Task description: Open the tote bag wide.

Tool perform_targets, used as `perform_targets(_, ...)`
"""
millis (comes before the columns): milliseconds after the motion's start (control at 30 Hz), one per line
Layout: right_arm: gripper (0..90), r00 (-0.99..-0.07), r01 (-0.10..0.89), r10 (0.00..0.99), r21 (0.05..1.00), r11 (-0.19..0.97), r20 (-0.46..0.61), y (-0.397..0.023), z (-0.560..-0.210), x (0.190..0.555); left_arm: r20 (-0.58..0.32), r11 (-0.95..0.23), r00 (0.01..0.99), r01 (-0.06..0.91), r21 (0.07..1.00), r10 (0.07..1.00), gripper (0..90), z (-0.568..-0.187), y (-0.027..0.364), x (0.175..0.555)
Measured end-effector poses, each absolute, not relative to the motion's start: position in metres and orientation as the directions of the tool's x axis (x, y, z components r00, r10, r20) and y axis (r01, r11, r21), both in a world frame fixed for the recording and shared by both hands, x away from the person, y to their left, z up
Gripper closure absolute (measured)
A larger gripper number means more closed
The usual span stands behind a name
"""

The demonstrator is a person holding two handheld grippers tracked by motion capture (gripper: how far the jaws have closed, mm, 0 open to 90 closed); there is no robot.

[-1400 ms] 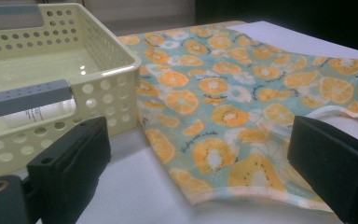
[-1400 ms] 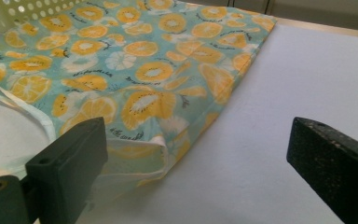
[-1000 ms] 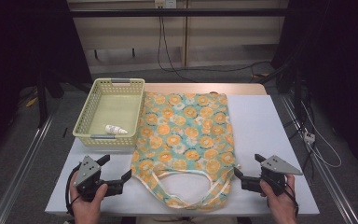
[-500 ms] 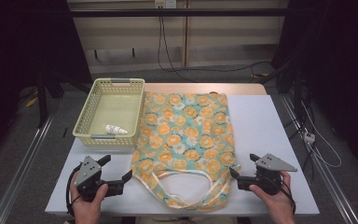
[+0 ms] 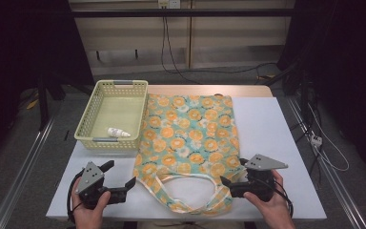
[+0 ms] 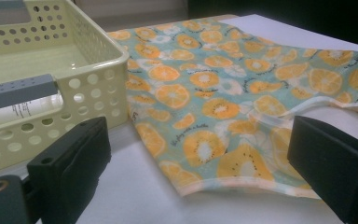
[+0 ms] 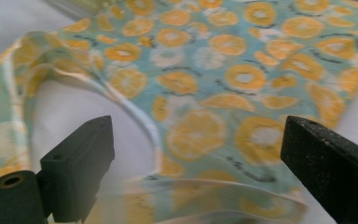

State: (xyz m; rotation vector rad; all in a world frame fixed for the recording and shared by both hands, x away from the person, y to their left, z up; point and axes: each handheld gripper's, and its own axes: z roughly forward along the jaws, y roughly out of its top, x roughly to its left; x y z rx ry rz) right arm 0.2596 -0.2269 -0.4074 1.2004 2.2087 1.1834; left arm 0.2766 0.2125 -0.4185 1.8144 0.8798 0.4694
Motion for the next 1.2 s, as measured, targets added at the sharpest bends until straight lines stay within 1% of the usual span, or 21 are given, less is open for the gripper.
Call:
perform_targets(33, 10.0, -0.589, 0.517, 0.804, 0.802, 0.299, 0.08, -0.223, -0.405, 0.259, -0.078, -0.214, 0.658, 0.351, 0.912, 0.749, 5.6, -0.419, 0.212, 0.276)
perform_targets(67, 11.4, -0.624, 0.499, 0.779, 0.802, 0.329, 0.069, -0.212, -0.401, 0.257, -0.073, -0.218, 0.661, 0.348, 0.912, 0.747, 5.6, -0.418, 0.212, 0.276)
perform_targets(133, 12.3, -0.652, 0.473, 0.758, 0.798, 0.373, 0.032, -0.202, -0.398, 0.254, -0.073, -0.219, 0.662, 0.348, 0.912, 0.746, 5.6, -0.418, 0.212, 0.276)
perform_targets(167, 12.3, -0.652, 0.473, 0.758, 0.798, 0.373, 0.032, -0.202, -0.398, 0.254, -0.077, -0.215, 0.659, 0.351, 0.911, 0.748, 5.6, -0.418, 0.212, 0.276)
perform_targets(200, 14.7, -0.675, 0.459, 0.737, 0.795, 0.397, 0.021, -0.196, -0.398, 0.253, -0.076, -0.218, 0.661, 0.351, 0.911, 0.747, 5.6, -0.419, 0.212, 0.276)
perform_targets(267, 17.8, -0.718, 0.447, 0.695, 0.786, 0.428, 0.03, -0.184, -0.398, 0.25, -0.078, -0.217, 0.659, 0.355, 0.909, 0.748, 5.6, -0.419, 0.212, 0.276)
perform_targets(300, 19.2, -0.758, 0.44, 0.65, 0.775, 0.454, 0.05, -0.175, -0.399, 0.247, -0.069, -0.225, 0.661, 0.35, 0.909, 0.747, 5.6, -0.419, 0.213, 0.277)
perform_targets(333, 19.2, -0.758, 0.44, 0.65, 0.775, 0.454, 0.05, -0.175, -0.399, 0.247, -0.072, -0.224, 0.659, 0.353, 0.909, 0.748, 5.6, -0.419, 0.212, 0.277)
perform_targets(500, 24.4, -0.817, 0.412, 0.574, 0.748, 0.52, 0.051, -0.157, -0.399, 0.238, -0.072, -0.224, 0.657, 0.355, 0.908, 0.75, 5.6, -0.419, 0.213, 0.277)
perform_targets(567, 28.0, -0.839, 0.396, 0.542, 0.737, 0.548, 0.048, -0.15, -0.399, 0.234, -0.071, -0.226, 0.658, 0.356, 0.907, 0.75, 5.6, -0.419, 0.212, 0.277)
perform_targets(633, 29.0, -0.843, 0.391, 0.536, 0.733, 0.557, 0.043, -0.148, -0.4, 0.233, -0.073, -0.225, 0.658, 0.356, 0.907, 0.749, 5.6, -0.419, 0.212, 0.277)
perform_targets(667, 30.8, -0.853, 0.388, 0.52, 0.716, 0.58, 0.041, -0.144, -0.401, 0.231, -0.078, -0.22, 0.657, 0.359, 0.907, 0.75, 5.6, -0.42, 0.212, 0.277)
perform_targets(867, 37.0, -0.873, 0.383, 0.485, 0.7, 0.603, 0.059, -0.137, -0.405, 0.23, -0.073, -0.227, 0.659, 0.358, 0.906, 0.748, 5.6, -0.42, 0.212, 0.278)
perform_targets(933, 45.8, -0.886, 0.376, 0.459, 0.685, 0.624, 0.068, -0.133, -0.409, 0.231, -0.072, -0.228, 0.659, 0.358, 0.906, 0.748, 5.6, -0.42, 0.212, 0.278)
perform_targets(967, 45.8, -0.886, 0.376, 0.459, 0.685, 0.624, 0.068, -0.133, -0.409, 0.231, -0.072, -0.228, 0.659, 0.358, 0.905, 0.748, 5.6, -0.42, 0.212, 0.278)
perform_targets(1000, 50.0, -0.89, 0.374, 0.45, 0.683, 0.627, 0.074, -0.132, -0.411, 0.233, -0.073, -0.228, 0.66, 0.358, 0.905, 0.748, 5.6, -0.419, 0.213, 0.278)
perform_targets(1133, 72.8, -0.892, 0.397, 0.434, 0.678, 0.619, 0.126, -0.132, -0.416, 0.241, -0.071, -0.228, 0.658, 0.357, 0.906, 0.75, 5.6, -0.419, 0.213, 0.278)
perform_targets(1167, 78.1, -0.892, 0.401, 0.432, 0.678, 0.616, 0.135, -0.132, -0.417, 0.243, -0.072, -0.227, 0.657, 0.358, 0.906, 0.75, 5.6, -0.42, 0.213, 0.278)
perform_targets(1200, 81.4, -0.892, 0.402, 0.43, 0.677, 0.616, 0.138, -0.132, -0.417, 0.244, -0.078, -0.223, 0.656, 0.362, 0.905, 0.75, 5.6, -0.42, 0.213, 0.278)
